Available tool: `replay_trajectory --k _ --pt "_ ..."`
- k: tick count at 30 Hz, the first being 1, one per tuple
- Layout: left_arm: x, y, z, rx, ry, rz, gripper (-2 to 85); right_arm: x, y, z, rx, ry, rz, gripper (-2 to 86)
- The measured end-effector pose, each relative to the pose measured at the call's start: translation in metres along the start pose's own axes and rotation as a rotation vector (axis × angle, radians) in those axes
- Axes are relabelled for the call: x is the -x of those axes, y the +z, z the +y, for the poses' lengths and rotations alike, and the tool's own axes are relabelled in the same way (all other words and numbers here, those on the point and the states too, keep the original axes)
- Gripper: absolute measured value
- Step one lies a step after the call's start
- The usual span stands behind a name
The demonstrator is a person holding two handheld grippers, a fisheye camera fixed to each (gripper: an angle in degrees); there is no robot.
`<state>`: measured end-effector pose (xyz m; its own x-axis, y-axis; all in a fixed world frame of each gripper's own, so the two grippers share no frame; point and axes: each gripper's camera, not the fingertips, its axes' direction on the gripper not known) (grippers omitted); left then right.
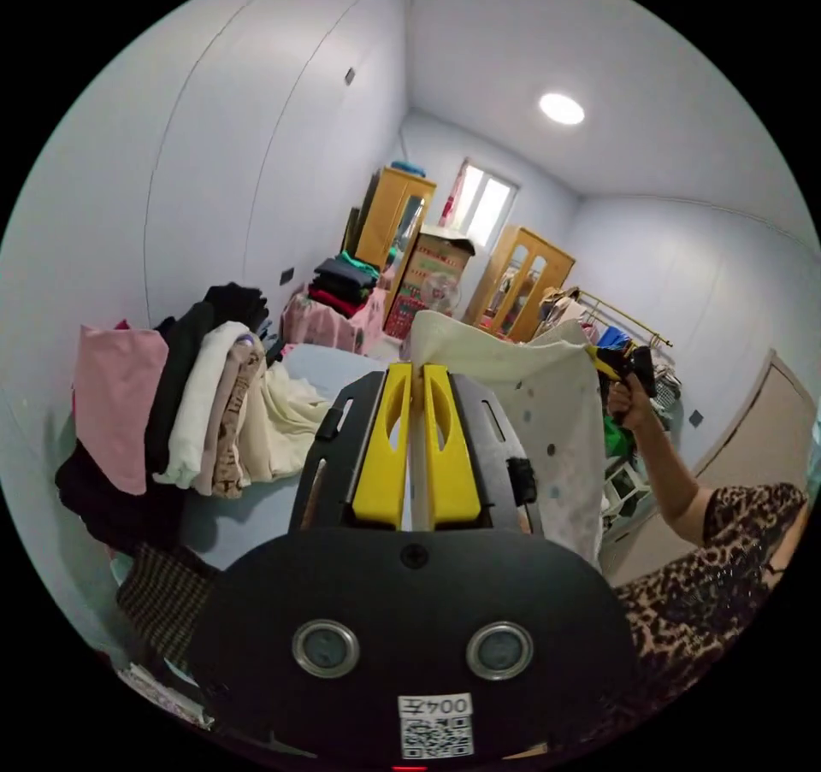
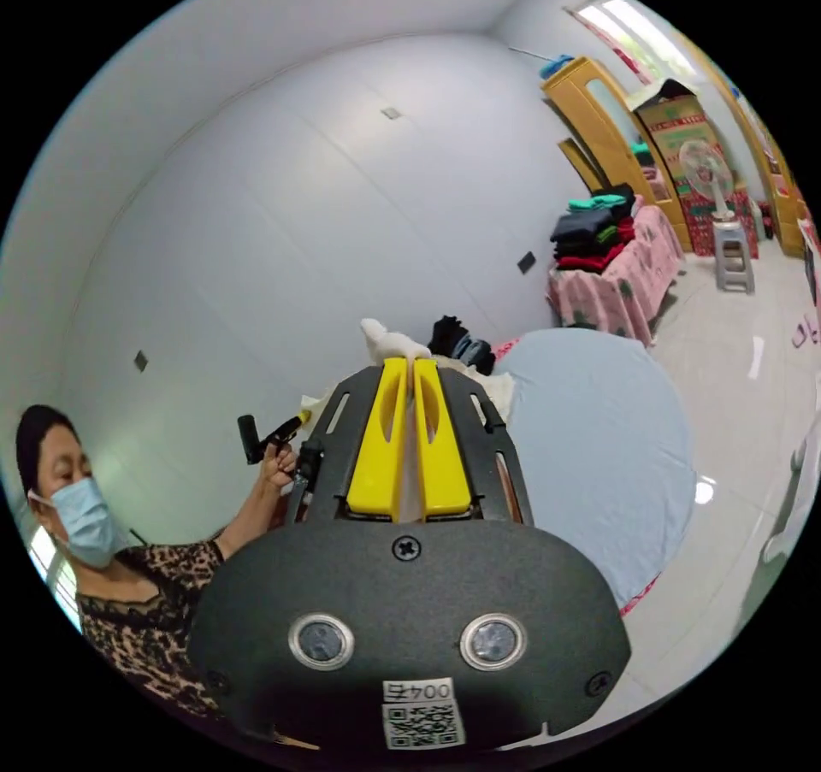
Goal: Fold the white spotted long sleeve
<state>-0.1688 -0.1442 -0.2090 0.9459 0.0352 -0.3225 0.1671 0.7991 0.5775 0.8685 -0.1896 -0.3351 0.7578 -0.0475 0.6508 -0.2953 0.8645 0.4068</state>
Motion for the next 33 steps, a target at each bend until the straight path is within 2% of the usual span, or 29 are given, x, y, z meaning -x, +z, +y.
replay_trajectory --k 4,6,9,13,18,20,25,27,33 --pt "-0.02 -0.001 -0.063 -0.106 0.066 -0.031 1.9 0.033 -0.014 -0.044 -0.045 -0.141 0.097 -0.5" --pt "-0.054 -0.028 -0.097 -0.217 0.211 -0.042 1.7 0.058 -0.035 -0.06 -0.113 -0.246 0.143 -0.5" --pt "-0.083 -0.052 -0.109 -0.281 0.356 -0.014 1.4 0.065 -0.061 -0.057 -0.177 -0.292 0.115 -0.5" --pt "-0.098 -0.05 -0.076 -0.268 0.473 0.043 1.1 0.051 -0.068 -0.015 -0.132 -0.319 0.124 -0.5" --pt "-0.094 0.022 0.056 -0.086 0.655 -0.03 1.1 -0.015 -0.028 0.101 0.09 -0.253 0.225 -0.4" --pt "-0.081 0.06 0.114 0.01 0.65 -0.038 1.1 -0.045 -0.005 0.149 0.157 -0.197 0.24 -0.4" --pt "-0.033 0.162 0.262 0.293 0.319 -0.093 1.3 -0.117 0.07 0.281 0.391 -0.038 0.369 -0.4" --pt "-0.022 0.207 0.325 0.456 0.224 -0.143 1.3 -0.144 0.107 0.339 0.546 0.013 0.417 -0.4" --pt "-0.024 0.243 0.371 0.557 0.223 -0.17 1.4 -0.192 0.129 0.418 0.632 0.129 0.454 0.0"
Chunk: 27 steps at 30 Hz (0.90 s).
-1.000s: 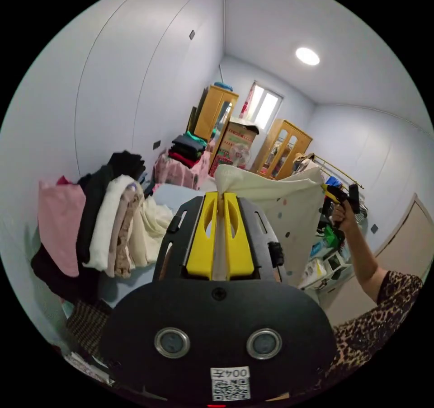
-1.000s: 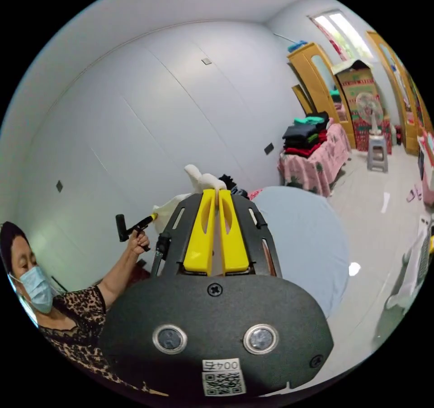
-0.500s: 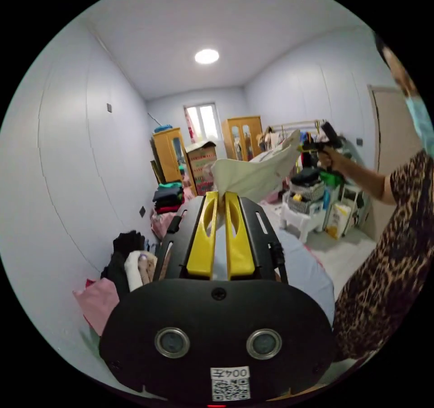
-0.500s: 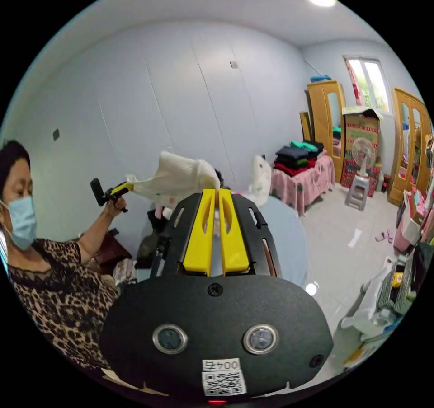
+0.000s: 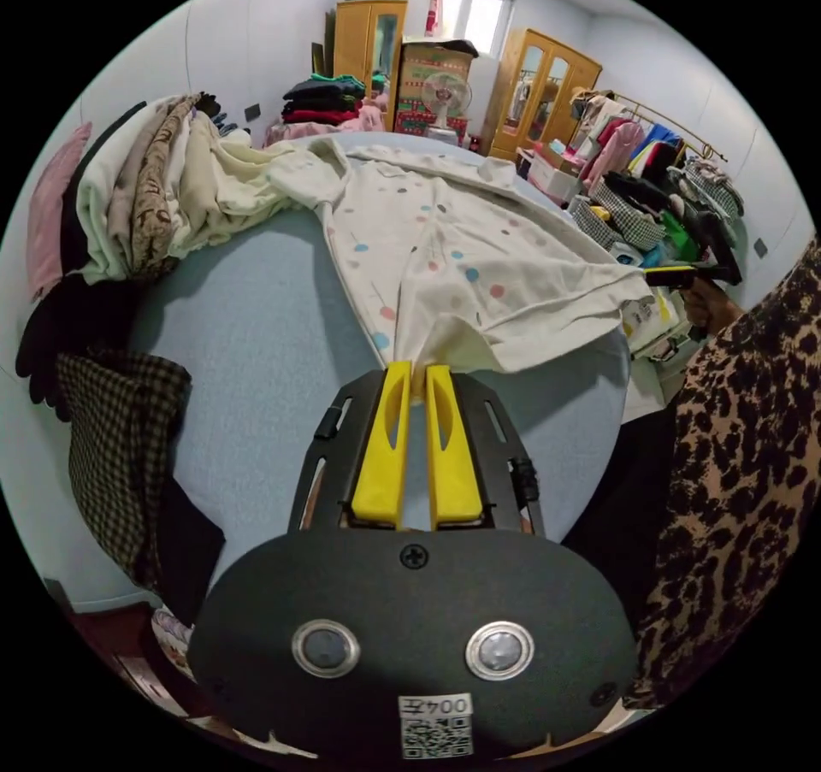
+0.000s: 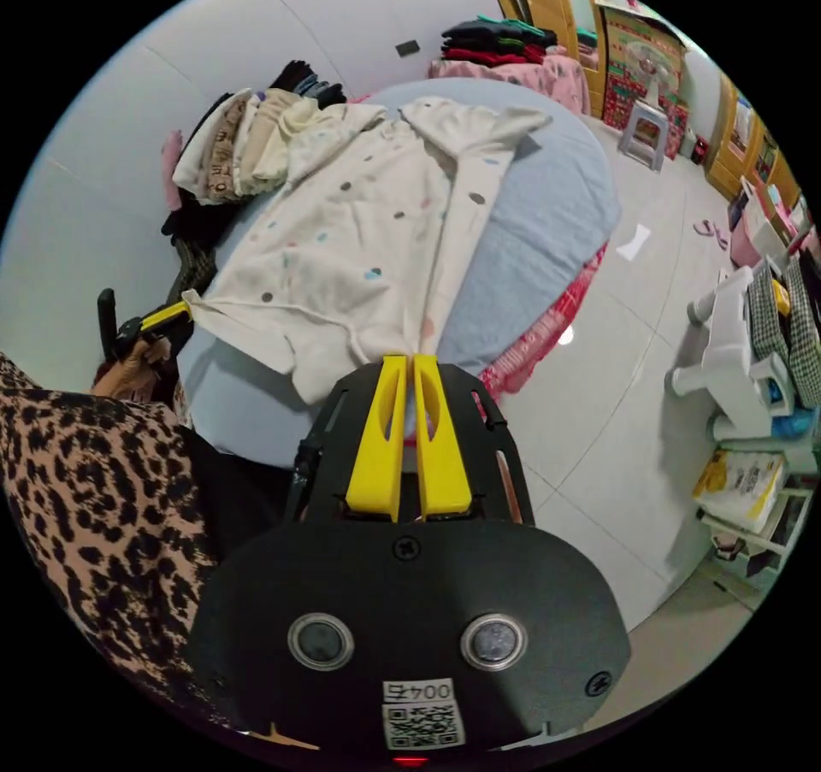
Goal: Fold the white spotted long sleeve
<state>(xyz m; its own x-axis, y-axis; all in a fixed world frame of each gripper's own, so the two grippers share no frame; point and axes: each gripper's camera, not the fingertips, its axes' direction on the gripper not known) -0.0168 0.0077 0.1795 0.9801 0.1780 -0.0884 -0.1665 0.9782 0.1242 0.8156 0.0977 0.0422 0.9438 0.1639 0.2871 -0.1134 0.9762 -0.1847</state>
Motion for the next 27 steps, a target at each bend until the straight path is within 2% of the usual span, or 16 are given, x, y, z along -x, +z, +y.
replay_trajectory --k 5,8,10,12,15,20,23,27 --pt "-0.004 0.036 -0.005 0.168 0.059 -0.027 1.7 -0.024 0.037 0.008 0.164 0.01 -0.017 0.7" --pt "-0.001 0.049 0.005 0.232 0.062 -0.005 2.3 -0.032 0.035 0.013 0.169 0.02 -0.074 3.7" --pt "0.009 0.053 0.016 0.242 0.007 0.049 2.8 -0.04 0.036 0.015 0.153 0.091 -0.154 5.7" --pt "0.025 0.06 0.031 0.233 -0.104 0.14 4.0 -0.054 0.045 0.02 0.121 0.243 -0.331 7.7" --pt "0.042 0.079 0.045 0.248 -0.254 0.27 6.9 -0.062 0.069 0.029 0.115 0.415 -0.447 9.2" --pt "0.04 0.102 0.045 0.224 -0.335 0.333 10.3 -0.062 0.106 0.05 0.097 0.64 -0.594 12.3" --pt "0.019 0.103 0.034 0.194 -0.296 0.234 11.3 -0.053 0.118 0.061 0.088 0.7 -0.58 13.3" --pt "-0.042 0.1 0.013 0.182 -0.034 -0.016 11.8 -0.034 0.125 0.071 0.058 0.729 -0.567 13.6"
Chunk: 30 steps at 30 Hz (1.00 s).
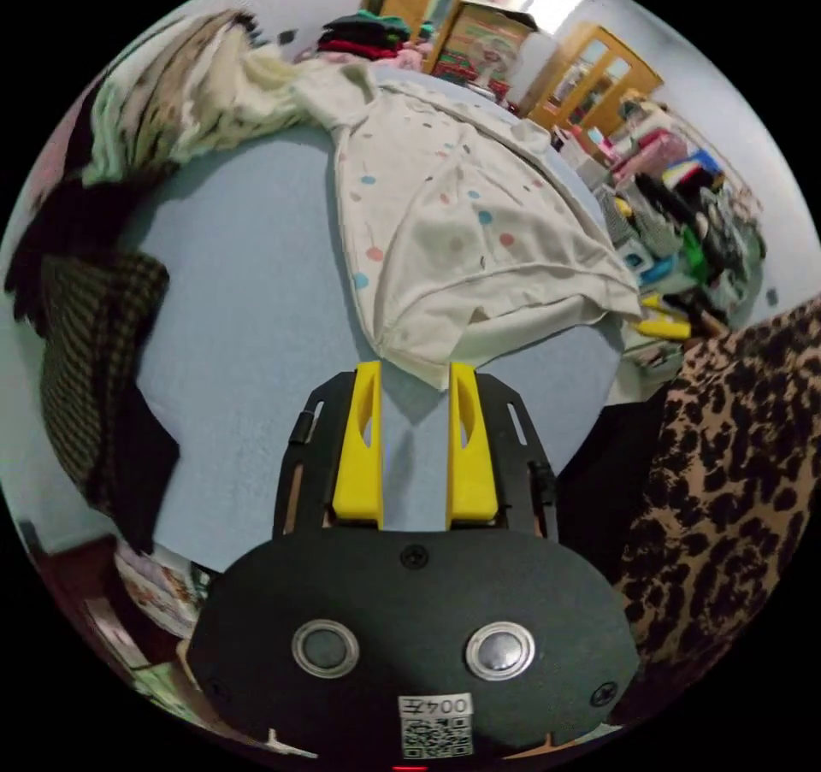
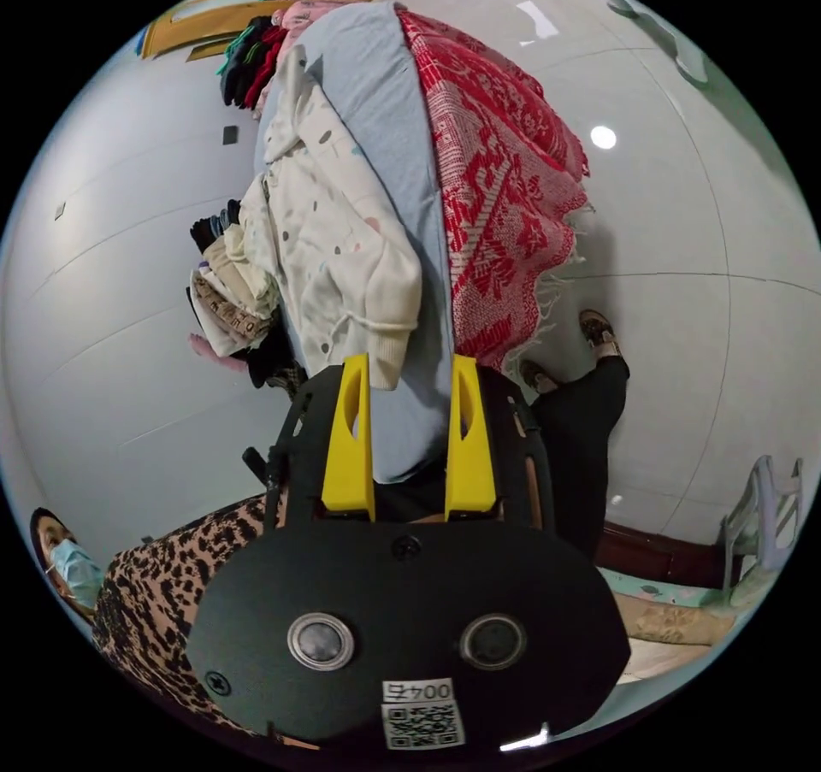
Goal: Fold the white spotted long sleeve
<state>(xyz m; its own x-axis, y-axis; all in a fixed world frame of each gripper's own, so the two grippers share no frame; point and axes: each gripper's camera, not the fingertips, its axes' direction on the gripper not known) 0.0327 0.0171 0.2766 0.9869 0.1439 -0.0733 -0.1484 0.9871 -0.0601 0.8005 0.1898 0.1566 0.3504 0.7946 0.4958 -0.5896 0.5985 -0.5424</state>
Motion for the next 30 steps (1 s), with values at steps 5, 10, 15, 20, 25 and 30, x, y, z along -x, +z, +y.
replay_trajectory --k 5,10,15,20,25,30 --pt "-0.055 0.013 -0.007 0.021 0.161 -0.214 11.9 0.048 0.022 0.034 -0.055 -0.255 0.322 13.5" --pt "-0.072 0.018 -0.006 0.025 0.167 -0.295 10.4 0.112 0.079 0.095 -0.089 -0.719 0.816 13.4" --pt "-0.072 0.018 -0.007 0.048 0.159 -0.295 9.4 0.135 0.136 0.138 -0.104 -0.905 1.005 13.4" --pt "-0.074 0.014 -0.005 0.057 0.17 -0.285 7.5 0.137 0.161 0.154 -0.117 -0.917 1.138 11.1" --pt "-0.061 -0.012 0.002 0.004 0.131 -0.268 3.3 0.144 0.134 0.166 -0.212 -0.806 1.088 4.2" --pt "-0.045 -0.03 0.006 0.006 0.111 -0.19 2.0 0.153 0.13 0.184 -0.175 -0.768 1.041 -0.1"
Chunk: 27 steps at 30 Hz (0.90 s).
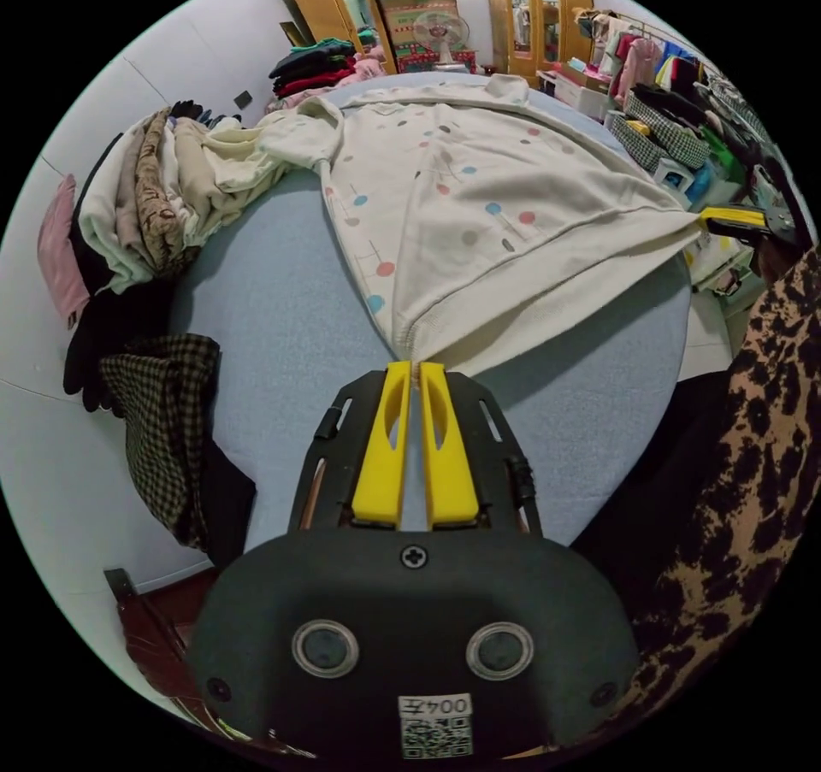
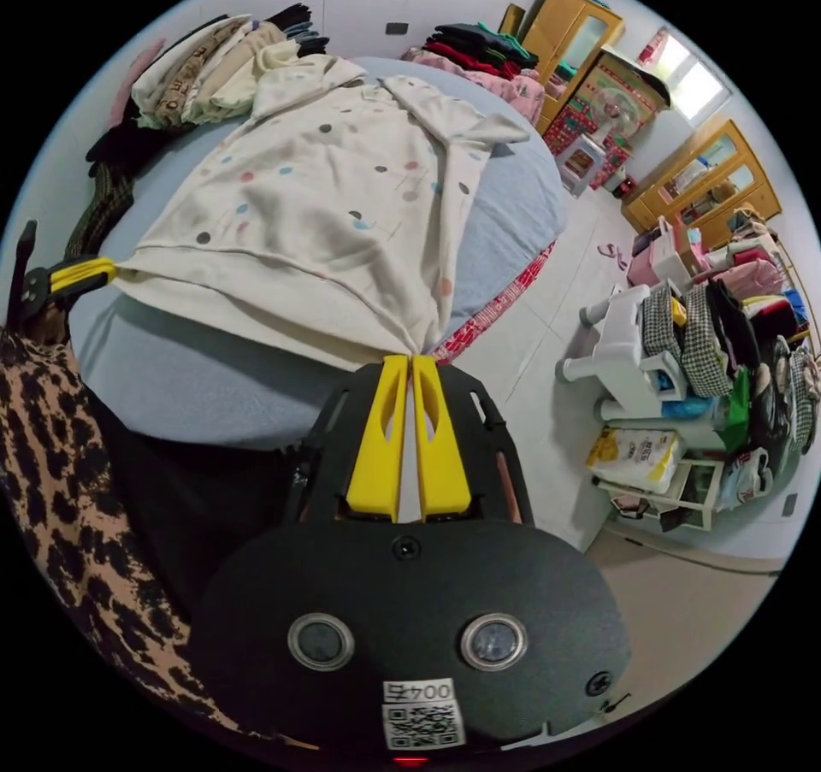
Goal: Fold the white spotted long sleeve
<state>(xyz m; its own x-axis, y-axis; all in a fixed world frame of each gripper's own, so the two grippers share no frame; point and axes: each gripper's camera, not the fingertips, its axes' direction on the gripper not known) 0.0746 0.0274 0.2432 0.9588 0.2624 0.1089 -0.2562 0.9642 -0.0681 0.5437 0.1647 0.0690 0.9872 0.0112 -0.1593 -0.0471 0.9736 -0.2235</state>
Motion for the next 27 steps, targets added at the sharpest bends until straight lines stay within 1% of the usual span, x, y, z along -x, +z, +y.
replay_trajectory --k 2,4,6,8,9,10,12,13,14,16,17,18,20,24,27 --pt "0.007 -0.012 0.001 -0.011 -0.007 0.03 1.7 0.002 -0.016 0.002 0.001 -0.011 -0.012 -0.4" --pt "0.022 -0.047 0.002 -0.08 -0.042 0.084 1.5 0.0 -0.056 0.004 -0.071 -0.021 -0.016 -0.5" --pt "0.053 -0.119 0.01 -0.255 -0.109 0.178 1.2 -0.004 -0.12 0.012 -0.198 -0.035 0.016 -0.7" --pt "0.07 -0.155 0.02 -0.34 -0.119 0.203 1.1 -0.007 -0.14 0.021 -0.211 -0.032 0.056 -0.7" --pt "0.077 -0.16 0.026 -0.349 -0.109 0.205 1.0 -0.011 -0.136 0.028 -0.161 -0.018 0.029 -0.7" --pt "0.081 -0.156 0.029 -0.331 -0.11 0.219 1.0 -0.014 -0.131 0.032 -0.136 -0.001 0.002 -0.7" --pt "0.087 -0.12 0.038 -0.217 -0.128 0.318 0.9 -0.022 -0.11 0.047 -0.041 0.087 -0.099 -0.7" --pt "0.086 -0.113 0.04 -0.175 -0.119 0.317 0.9 -0.024 -0.11 0.05 -0.032 0.106 -0.117 -0.7" --pt "0.086 -0.113 0.04 -0.135 -0.1 0.272 0.9 -0.026 -0.121 0.053 -0.05 0.133 -0.152 -0.7" --pt "0.094 -0.144 0.039 -0.22 -0.073 0.258 0.8 -0.026 -0.151 0.053 -0.114 0.127 -0.156 -0.8" --pt "0.102 -0.168 0.037 -0.273 -0.06 0.267 0.8 -0.022 -0.169 0.053 -0.14 0.101 -0.111 -0.8" --pt "0.107 -0.184 0.036 -0.301 -0.022 0.231 0.8 -0.018 -0.182 0.055 -0.161 0.072 -0.068 -0.8" --pt "0.112 -0.187 0.039 -0.267 0.049 0.212 0.9 -0.018 -0.182 0.062 -0.119 0.064 -0.064 -0.8" --pt "0.112 -0.163 0.058 -0.128 0.119 0.236 1.0 -0.021 -0.176 0.089 -0.017 0.136 -0.155 -0.8" --pt "0.109 -0.183 0.066 -0.153 0.15 0.237 1.0 -0.013 -0.203 0.098 -0.042 0.128 -0.101 -0.8"
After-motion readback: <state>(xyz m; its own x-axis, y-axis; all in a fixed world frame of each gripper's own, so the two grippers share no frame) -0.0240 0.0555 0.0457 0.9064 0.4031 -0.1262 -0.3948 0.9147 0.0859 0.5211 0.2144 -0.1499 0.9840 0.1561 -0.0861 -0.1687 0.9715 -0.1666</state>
